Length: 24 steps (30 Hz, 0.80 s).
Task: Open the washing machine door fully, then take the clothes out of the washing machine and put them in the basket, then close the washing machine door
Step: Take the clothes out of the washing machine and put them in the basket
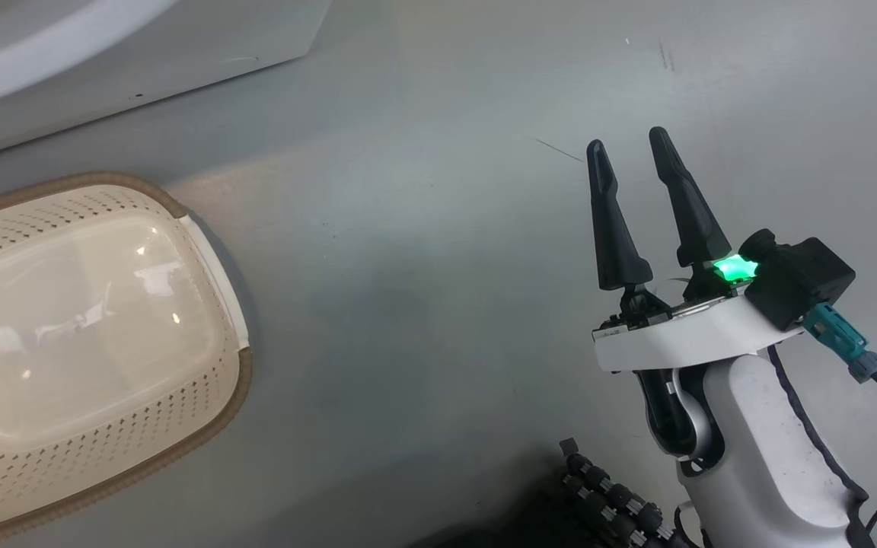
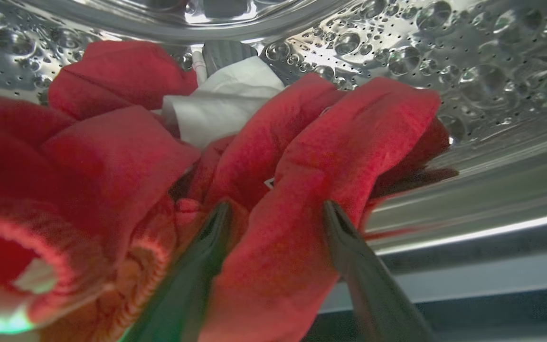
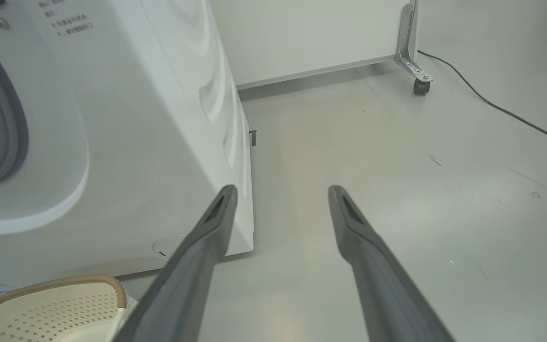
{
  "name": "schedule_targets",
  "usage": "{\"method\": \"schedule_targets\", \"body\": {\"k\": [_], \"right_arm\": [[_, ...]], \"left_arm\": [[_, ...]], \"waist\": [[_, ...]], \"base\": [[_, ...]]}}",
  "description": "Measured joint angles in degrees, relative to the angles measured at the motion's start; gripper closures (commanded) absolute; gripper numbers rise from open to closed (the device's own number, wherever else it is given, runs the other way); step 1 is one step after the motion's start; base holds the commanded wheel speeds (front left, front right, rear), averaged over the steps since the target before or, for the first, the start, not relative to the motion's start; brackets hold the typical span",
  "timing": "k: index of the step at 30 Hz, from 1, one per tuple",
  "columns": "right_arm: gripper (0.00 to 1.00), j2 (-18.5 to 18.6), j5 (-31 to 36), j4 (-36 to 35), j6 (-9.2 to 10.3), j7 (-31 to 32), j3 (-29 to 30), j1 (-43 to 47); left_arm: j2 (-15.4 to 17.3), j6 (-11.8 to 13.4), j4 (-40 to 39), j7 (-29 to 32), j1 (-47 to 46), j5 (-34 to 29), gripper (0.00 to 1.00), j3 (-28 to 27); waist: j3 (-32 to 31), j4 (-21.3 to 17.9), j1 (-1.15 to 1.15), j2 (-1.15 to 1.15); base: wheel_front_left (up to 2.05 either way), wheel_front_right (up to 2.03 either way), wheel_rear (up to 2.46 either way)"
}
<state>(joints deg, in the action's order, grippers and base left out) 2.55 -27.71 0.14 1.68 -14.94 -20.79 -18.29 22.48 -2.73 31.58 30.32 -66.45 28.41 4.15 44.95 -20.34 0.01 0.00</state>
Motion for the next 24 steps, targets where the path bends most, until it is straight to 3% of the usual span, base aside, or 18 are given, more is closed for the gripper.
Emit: {"method": "schedule_targets", "body": {"k": [4, 5, 6, 7, 9, 14, 24], "right_arm": [[0.00, 0.00, -0.33, -0.05, 0.01, 0.00, -0.04, -0.16], [0.00, 0.00, -0.44, -0.05, 0.01, 0.00, -0.07, -0.20], [0.00, 0.00, -0.43, -0.05, 0.03, 0.00, -0.08, -0.26], [0.00, 0.00, -0.44, -0.05, 0.10, 0.00, -0.08, -0.35], [0.00, 0.00, -0.44, -0.05, 0.32, 0.00, -0.05, -0.53], [0.00, 0.00, -0.44, -0.04, 0.44, 0.00, 0.14, -1.40], [0.00, 0.01, 0.16, 0.05, 0.53, 0.00, 1.67, -1.68]], "left_arm": [[0.32, 1.02, 1.41, 1.13, -1.36, 0.00, 0.00, -0.36], [0.34, 1.21, 1.68, 1.47, -1.64, 0.00, 0.06, -0.51], [0.34, 1.36, 1.89, 1.57, -1.81, 0.01, 0.25, -0.55], [0.34, 1.42, 2.00, 1.85, -2.00, 0.07, 0.67, -0.58], [0.34, 1.44, 2.38, 1.89, -2.35, 0.25, 1.00, -0.59], [0.43, 1.29, 2.41, 1.69, -2.64, 0.23, 1.00, -0.16], [-0.05, -1.69, 1.71, -4.45, -1.49, -0.79, 1.00, 2.14]], "waist": [[0.38, -0.27, 0.00, 0.00], [0.43, -0.30, -0.01, 0.00], [0.48, -0.32, 0.00, 0.00], [0.53, -0.33, 0.00, 0.00], [0.65, -0.32, 0.00, 0.00], [0.94, -0.16, -0.01, 0.00], [0.75, 1.30, 0.00, 0.00]], "base": [[0.00, 0.00, 0.00], [0.00, 0.00, 0.00], [0.00, 0.00, 0.00], [0.00, 0.00, 0.00], [0.00, 0.00, 0.00], [0.00, 0.00, 0.00], [0.00, 0.00, 0.00]]}}
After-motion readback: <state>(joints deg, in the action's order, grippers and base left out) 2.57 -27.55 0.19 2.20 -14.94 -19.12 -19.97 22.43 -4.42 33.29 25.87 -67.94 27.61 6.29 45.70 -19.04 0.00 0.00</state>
